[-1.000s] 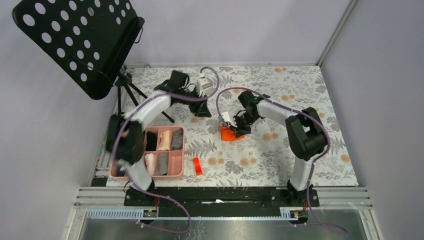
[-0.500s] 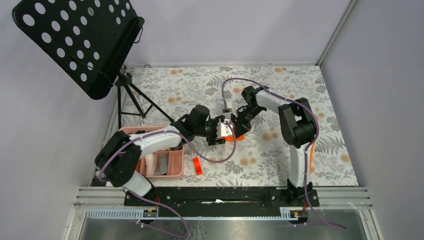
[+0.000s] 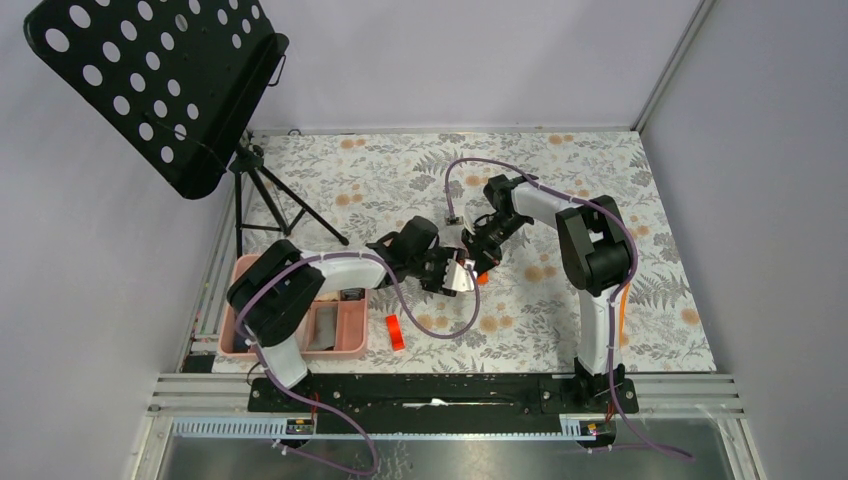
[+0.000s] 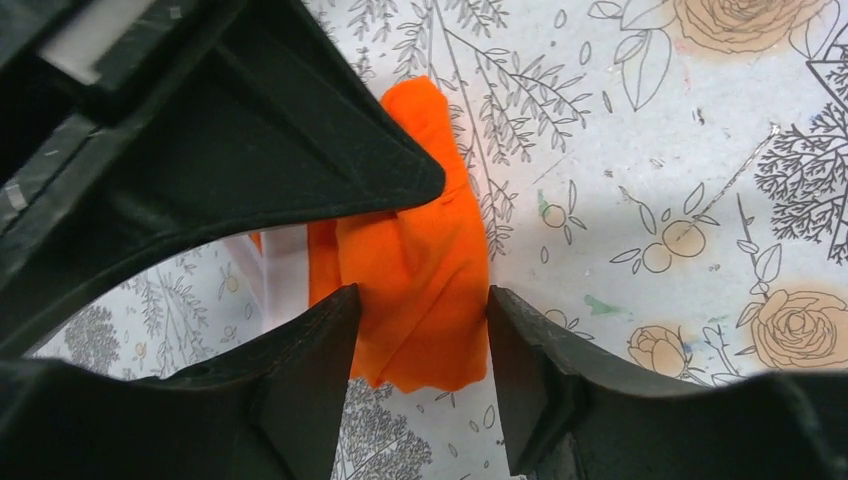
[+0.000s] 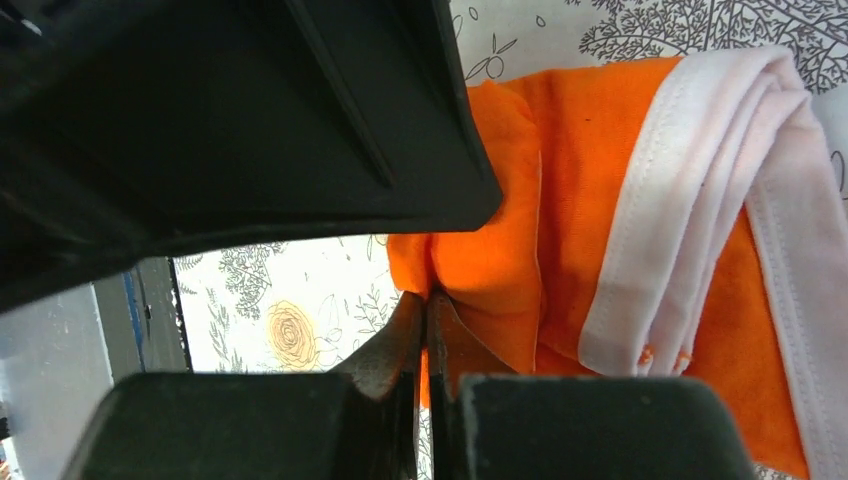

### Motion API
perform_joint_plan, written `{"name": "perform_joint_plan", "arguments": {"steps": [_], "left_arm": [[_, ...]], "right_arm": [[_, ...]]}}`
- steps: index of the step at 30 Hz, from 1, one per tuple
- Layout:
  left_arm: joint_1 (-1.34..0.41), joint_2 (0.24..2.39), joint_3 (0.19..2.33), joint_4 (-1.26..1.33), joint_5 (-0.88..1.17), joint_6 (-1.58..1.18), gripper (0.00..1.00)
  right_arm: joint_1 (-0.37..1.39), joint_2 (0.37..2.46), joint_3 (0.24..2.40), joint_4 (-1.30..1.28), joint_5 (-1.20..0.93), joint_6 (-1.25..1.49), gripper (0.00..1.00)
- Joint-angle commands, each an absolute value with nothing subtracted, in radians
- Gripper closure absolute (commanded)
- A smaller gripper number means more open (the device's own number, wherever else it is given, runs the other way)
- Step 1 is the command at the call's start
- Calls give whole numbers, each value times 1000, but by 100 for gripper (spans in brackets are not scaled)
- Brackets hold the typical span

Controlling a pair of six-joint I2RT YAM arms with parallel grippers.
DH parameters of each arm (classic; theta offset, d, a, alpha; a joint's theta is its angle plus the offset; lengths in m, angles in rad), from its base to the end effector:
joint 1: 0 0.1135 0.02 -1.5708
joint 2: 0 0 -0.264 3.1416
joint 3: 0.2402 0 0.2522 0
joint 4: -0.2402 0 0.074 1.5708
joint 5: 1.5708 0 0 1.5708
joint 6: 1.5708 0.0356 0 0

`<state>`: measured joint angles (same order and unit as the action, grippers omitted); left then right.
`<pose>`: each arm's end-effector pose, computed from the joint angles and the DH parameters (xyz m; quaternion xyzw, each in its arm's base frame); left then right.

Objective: Roll the underwear
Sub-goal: Roll the underwear to the center of the board.

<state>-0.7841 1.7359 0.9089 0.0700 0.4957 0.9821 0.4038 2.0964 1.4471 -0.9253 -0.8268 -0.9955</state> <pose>0.2358 -0.2591 0.1619 0.7496 0.4901 -0.1863 0.4041 0.3423 0.1748 0.1434 -0.5891 0.7011 0.3848 0.1155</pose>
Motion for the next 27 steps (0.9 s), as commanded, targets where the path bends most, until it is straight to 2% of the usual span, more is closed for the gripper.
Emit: {"name": "perform_joint_plan", "arguments": {"steps": [1,7,9,11,14,17,20,27], "left_arm": [[-810,1783,940,57,488,1094,45],[-823,1845,943,24,427,1143,49],[-825,1859,949,11,419,1147,56],[-825,1869,962,-25,419,1153,67],[-825,1869,995,-106,437,1133,81],[-822,1855,1048,-220,501,1077,87],[-813,1874,1139,-356,578,987,89],[-765,2014,1383,-632,781,791,92]], "right_arm": [[410,2132,1410,-938,-782,-964,100],[409,2133,1412,-938,-783,-952,100],[409,2133,1416,-938,-787,-945,100],[408,2126,1420,-939,-787,-931,98],[391,2075,1425,-939,-782,-902,80],[336,1990,1433,-920,-779,-846,57],[254,1953,1466,-921,-826,-796,51],[214,1961,1461,-830,-853,-638,51]]}}
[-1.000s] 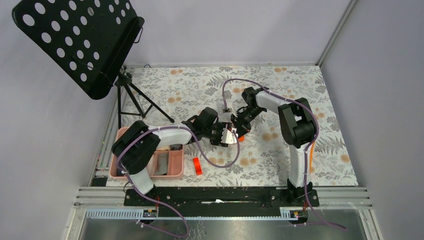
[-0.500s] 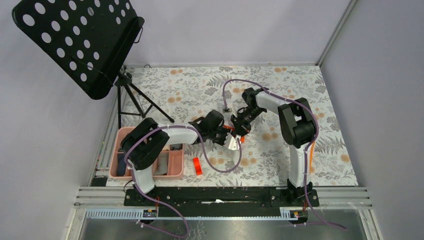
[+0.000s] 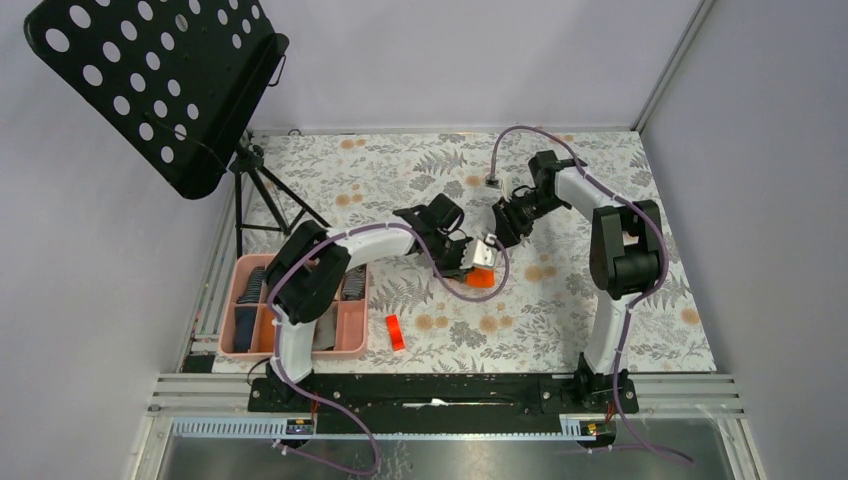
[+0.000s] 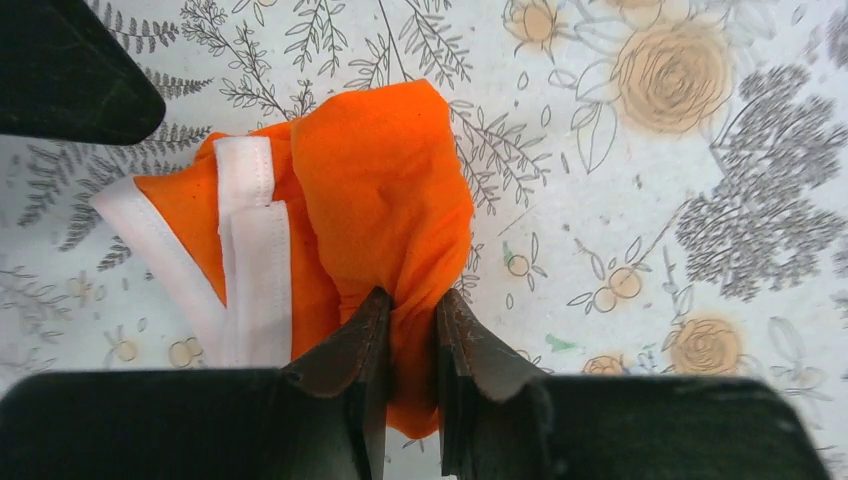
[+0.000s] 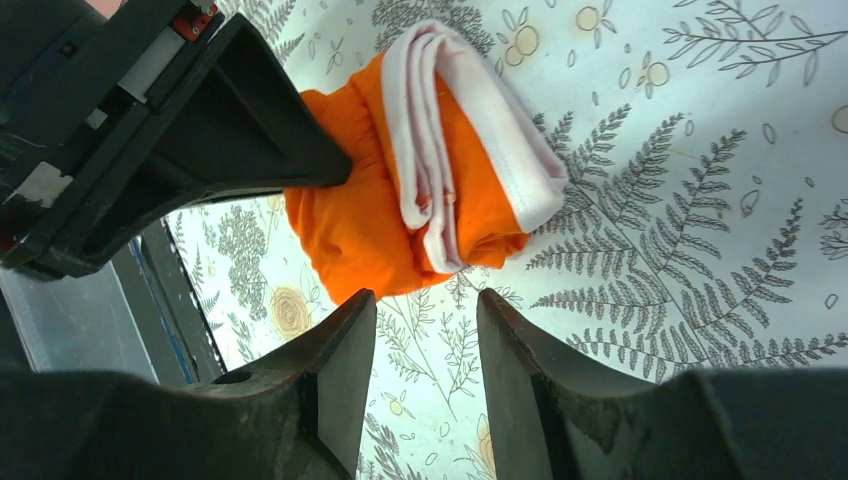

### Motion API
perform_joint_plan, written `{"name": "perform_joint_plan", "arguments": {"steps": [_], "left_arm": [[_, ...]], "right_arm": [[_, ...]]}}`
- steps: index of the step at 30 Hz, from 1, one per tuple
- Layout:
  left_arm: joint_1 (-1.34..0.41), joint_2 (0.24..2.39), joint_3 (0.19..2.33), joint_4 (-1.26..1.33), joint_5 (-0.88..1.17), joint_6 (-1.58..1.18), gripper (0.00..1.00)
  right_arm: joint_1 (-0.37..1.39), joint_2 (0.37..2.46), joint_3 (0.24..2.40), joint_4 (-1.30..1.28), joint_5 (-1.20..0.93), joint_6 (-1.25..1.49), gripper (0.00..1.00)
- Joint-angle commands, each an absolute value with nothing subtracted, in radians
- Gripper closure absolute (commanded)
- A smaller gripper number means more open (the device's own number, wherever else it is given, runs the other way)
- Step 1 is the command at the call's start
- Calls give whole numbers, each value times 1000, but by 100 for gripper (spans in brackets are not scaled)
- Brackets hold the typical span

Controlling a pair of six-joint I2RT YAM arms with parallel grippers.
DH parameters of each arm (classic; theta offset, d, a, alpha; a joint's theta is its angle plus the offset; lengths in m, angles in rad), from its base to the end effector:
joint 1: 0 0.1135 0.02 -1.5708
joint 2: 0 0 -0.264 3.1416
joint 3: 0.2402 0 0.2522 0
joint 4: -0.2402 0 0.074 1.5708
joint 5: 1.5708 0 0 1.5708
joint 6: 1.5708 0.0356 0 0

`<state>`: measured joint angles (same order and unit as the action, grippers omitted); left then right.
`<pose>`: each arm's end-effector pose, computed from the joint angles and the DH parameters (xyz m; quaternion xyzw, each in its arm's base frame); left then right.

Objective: Roll the underwear
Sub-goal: Roll the underwear to the center of the board.

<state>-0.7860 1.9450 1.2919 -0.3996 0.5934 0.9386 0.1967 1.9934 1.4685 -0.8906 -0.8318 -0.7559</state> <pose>0.2677 -0.2962 0.1681 0.7507 0.5446 -0.2631 0.2658 0.3729 0.1011 0.1866 -0.4460 0.7961 0.3676 0.1794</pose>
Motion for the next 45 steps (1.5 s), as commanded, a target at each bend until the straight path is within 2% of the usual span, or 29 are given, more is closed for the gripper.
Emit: {"name": "perform_joint_plan", "arguments": {"steps": [1,5,11,16,19,22,27,31,41,45], "left_arm": [[-759,2026,1396,-637,803,762,93],[-731,2124,1500,-745,905,694,93],[-650,2306,1693,-924,1080,595,93],[-594,2414,1766,-931,1187,469,92],[-572,2493,1826,-925,1241,356,91],[-560,2533,1841,-893,1252,267,88],[-545,2566,1837,-853,1258,207,86],[-545,2576,1842,-843,1261,201,86],[-544,2576,1844,-832,1250,183,85],[-543,2575,1847,-831,1239,178,84]], "right_arm": [[213,1964,1460,-820,-851,-625,51],[187,1948,1477,-818,-850,-607,51],[34,1843,1505,-730,-854,-534,53],[-61,1623,1304,-432,-776,-414,51],[-58,1484,1126,-284,-782,-445,49],[6,1380,983,-234,-749,-571,41],[217,1323,914,-373,-677,-831,39],[363,1311,873,-365,-621,-958,36],[480,1501,907,-321,-560,-1135,29],[491,1577,944,-361,-579,-1187,37]]}}
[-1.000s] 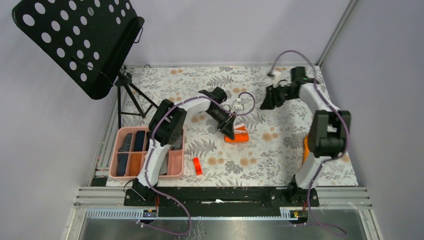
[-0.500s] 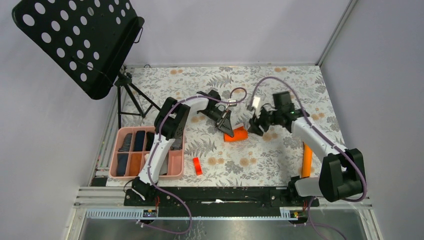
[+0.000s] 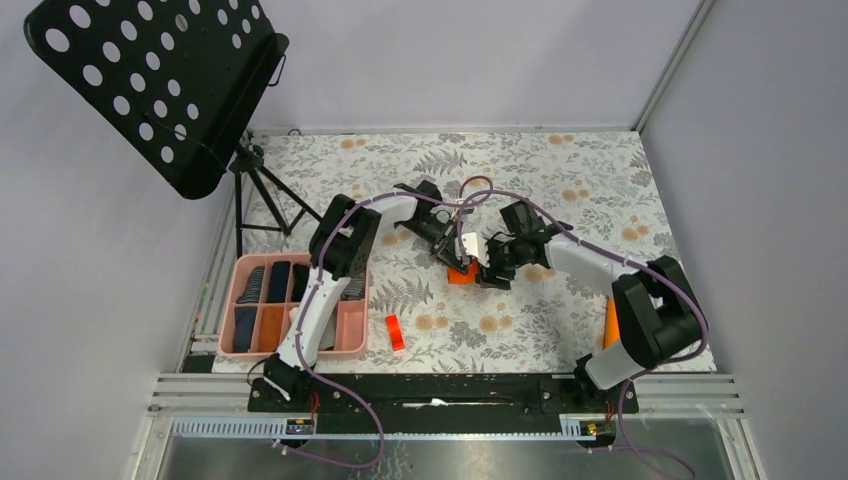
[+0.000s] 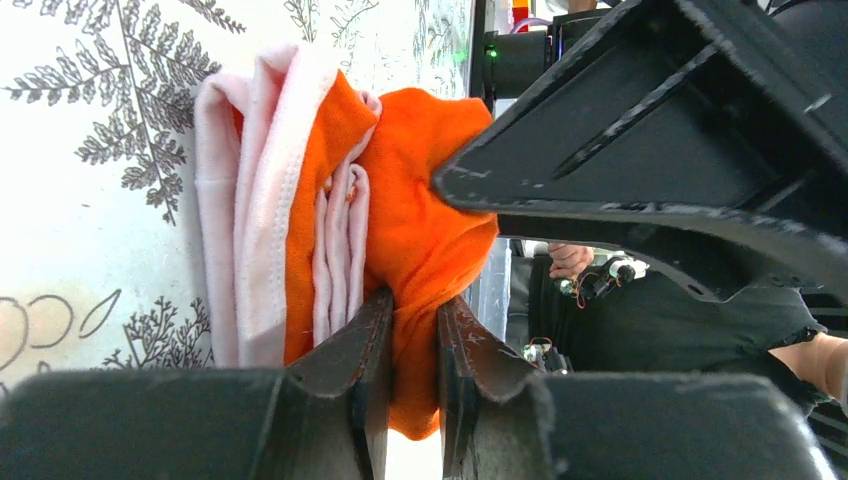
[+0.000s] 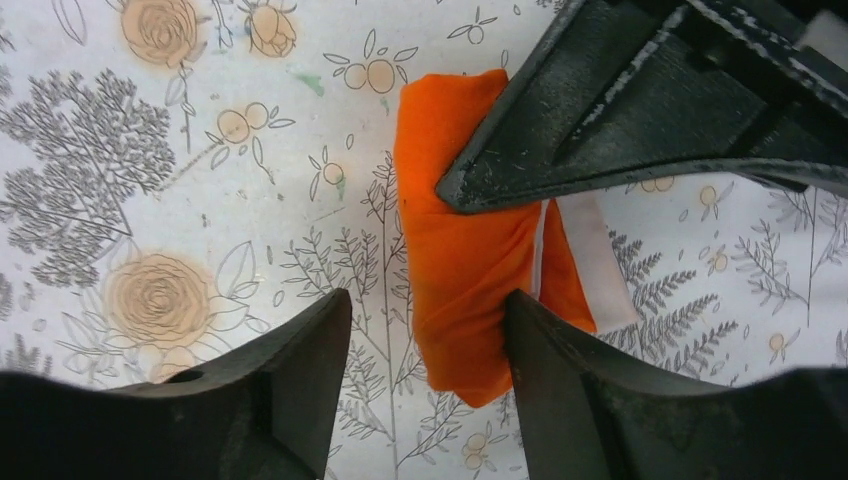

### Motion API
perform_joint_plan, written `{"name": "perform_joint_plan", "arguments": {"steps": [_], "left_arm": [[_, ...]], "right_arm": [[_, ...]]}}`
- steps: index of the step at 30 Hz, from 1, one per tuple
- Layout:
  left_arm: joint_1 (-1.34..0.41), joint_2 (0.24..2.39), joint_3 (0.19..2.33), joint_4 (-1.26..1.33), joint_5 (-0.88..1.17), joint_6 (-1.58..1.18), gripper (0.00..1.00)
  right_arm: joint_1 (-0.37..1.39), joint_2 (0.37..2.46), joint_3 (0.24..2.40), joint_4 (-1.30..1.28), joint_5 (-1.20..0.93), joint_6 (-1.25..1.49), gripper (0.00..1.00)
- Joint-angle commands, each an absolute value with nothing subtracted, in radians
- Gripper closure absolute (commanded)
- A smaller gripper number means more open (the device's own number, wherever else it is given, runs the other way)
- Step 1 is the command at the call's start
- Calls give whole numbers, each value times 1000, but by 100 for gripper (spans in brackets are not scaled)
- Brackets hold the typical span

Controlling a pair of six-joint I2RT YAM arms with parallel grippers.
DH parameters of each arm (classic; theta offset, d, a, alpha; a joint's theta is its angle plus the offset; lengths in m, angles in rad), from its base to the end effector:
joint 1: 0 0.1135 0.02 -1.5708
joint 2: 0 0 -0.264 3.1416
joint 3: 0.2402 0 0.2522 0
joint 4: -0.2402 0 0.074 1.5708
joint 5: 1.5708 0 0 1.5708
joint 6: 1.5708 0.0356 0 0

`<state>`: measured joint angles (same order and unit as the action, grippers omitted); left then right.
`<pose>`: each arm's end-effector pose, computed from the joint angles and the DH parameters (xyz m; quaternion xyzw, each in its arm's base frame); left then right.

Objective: Roll the underwear
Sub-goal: Roll the underwear to the center of the board.

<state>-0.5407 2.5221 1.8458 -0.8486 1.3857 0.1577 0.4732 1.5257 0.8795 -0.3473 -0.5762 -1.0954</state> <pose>0.3826 -0.2705 0.0798 -0.2770 -0.7178 0.6303 0.1042 0.2551 0.1524 0.1906 -0.7065 0.5935 0.1758 0.3432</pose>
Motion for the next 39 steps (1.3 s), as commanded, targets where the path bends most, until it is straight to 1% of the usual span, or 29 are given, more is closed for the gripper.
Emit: {"name": "perform_joint_plan", "arguments": {"steps": [1,3,5,7,8,10,13,16,20,24,26,27,30,35,39], "left_arm": [[-543,2573,1848,-831,1236,178,83],[-543,2570,1850,-831,1229,176,80],[-538,2562,1850,-831,1219,172,71],[-524,2544,1851,-836,1206,174,63],[-513,2531,1855,-848,1202,192,61],[-485,2484,1870,-881,1165,253,58],[-440,2383,1907,-904,1096,327,56],[-417,2251,1880,-832,1006,333,54],[-412,2024,1661,-557,878,237,51],[-414,1848,1446,-316,762,134,51],[-426,1749,1331,-197,711,156,50],[-439,1700,1275,-133,679,193,49],[-496,1614,1196,-131,627,379,47],[-642,1592,1136,-229,574,731,45],[-741,1602,1054,-145,511,932,39]], "right_arm": [[491,1595,957,-371,-588,-1188,41],[492,1627,985,-388,-599,-1179,51],[492,1659,1008,-404,-602,-1174,65],[492,1694,1034,-451,-602,-1185,82],[491,1716,1065,-483,-602,-1182,99],[485,1760,1124,-595,-616,-1162,100],[462,1821,1196,-712,-663,-1129,100],[434,1886,1252,-798,-692,-1098,100],[385,2011,1356,-878,-734,-1009,100],[345,2119,1463,-923,-768,-929,100],[333,2200,1543,-988,-771,-906,100],[322,2235,1577,-1014,-779,-889,100],[302,2297,1638,-1020,-777,-810,100],[299,2368,1704,-1014,-756,-725,100],[298,2406,1719,-1016,-745,-700,100]]}}
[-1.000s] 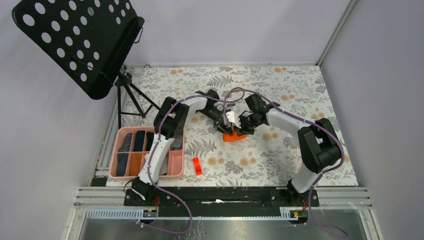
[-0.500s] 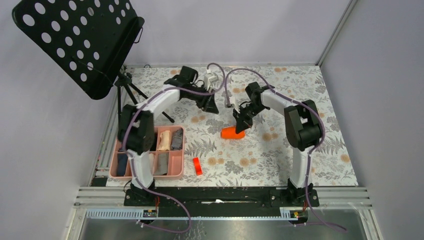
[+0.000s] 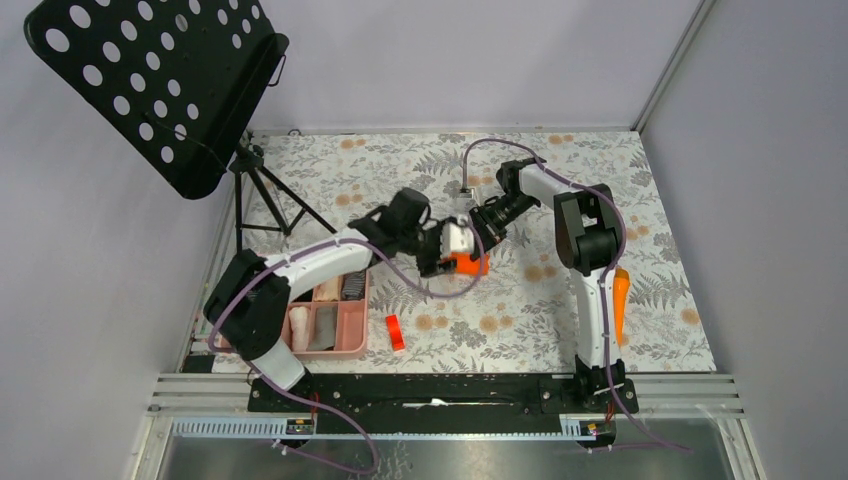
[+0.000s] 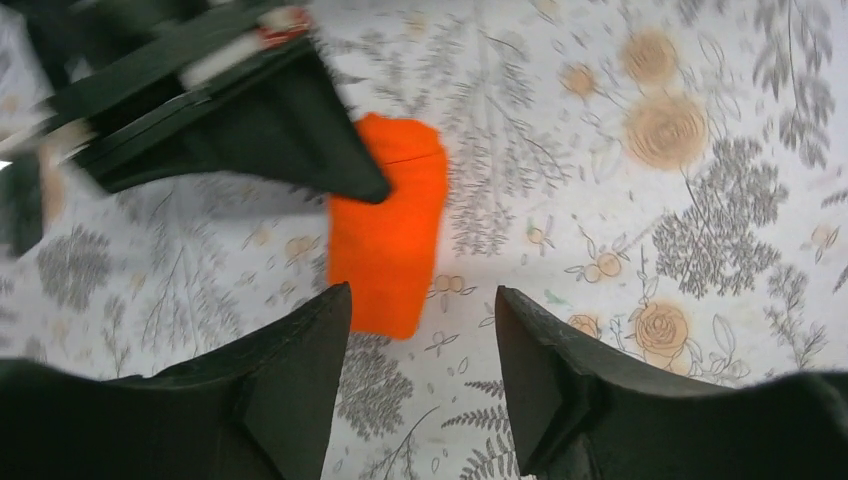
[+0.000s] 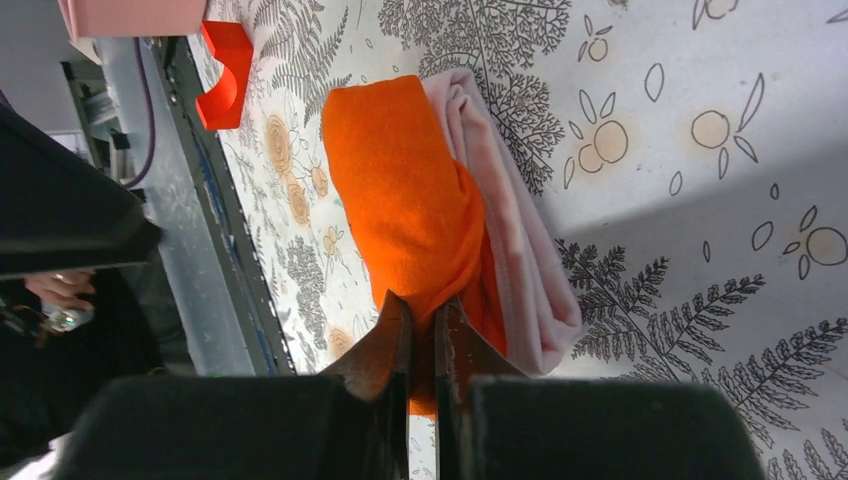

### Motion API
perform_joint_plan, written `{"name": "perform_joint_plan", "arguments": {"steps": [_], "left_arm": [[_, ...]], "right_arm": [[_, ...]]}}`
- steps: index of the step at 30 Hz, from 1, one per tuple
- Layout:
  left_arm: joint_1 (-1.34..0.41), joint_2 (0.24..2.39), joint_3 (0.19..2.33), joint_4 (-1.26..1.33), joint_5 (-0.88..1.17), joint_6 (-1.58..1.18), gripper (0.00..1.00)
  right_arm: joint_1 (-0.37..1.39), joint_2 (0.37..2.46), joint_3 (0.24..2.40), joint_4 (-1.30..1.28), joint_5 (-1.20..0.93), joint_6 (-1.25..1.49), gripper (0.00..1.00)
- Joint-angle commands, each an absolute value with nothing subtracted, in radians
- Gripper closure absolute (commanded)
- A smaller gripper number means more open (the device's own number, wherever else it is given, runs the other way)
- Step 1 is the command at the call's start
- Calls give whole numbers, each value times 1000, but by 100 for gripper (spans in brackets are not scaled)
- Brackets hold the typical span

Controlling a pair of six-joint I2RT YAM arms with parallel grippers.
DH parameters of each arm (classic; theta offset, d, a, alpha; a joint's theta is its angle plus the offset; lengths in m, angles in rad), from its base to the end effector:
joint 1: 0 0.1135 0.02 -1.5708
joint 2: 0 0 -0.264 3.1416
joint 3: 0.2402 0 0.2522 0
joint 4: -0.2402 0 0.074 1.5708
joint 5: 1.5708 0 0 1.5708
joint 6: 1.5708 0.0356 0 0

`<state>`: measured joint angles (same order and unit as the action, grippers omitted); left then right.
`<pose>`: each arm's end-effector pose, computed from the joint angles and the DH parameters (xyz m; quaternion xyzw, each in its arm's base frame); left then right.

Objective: Roll the underwear
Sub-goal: Roll the underwear to the center of the board, then pick up the underwear from the center of the board.

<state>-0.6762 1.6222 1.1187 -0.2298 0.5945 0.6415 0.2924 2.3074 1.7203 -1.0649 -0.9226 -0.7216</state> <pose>0.2636 -0.2371 0.2422 0.6290 0.6178 -0.2743 0.3841 0.4005 0.1502 0.1281 -0.4186 0.7910 0.4423 0.0592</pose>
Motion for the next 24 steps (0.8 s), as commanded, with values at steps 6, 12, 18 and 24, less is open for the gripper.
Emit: {"name": "perform_joint_plan", "arguments": {"steps": [6,12,18,24], "left_arm": [[-797,1713,1074,-55,462,1038,35],[-829,1775,1024,55,395,1105,34],[-838,1831,960,212,315,1117,32],[-845,1908,971,221,284,1181,32]], "right_arm": [[282,2516,1828,-1105,-735,-661,100],[274,2529,1841,-1120,-751,-662,100],[273,2539,1853,-1137,-760,-668,100],[273,2574,1897,-1203,-777,-699,100]]}}
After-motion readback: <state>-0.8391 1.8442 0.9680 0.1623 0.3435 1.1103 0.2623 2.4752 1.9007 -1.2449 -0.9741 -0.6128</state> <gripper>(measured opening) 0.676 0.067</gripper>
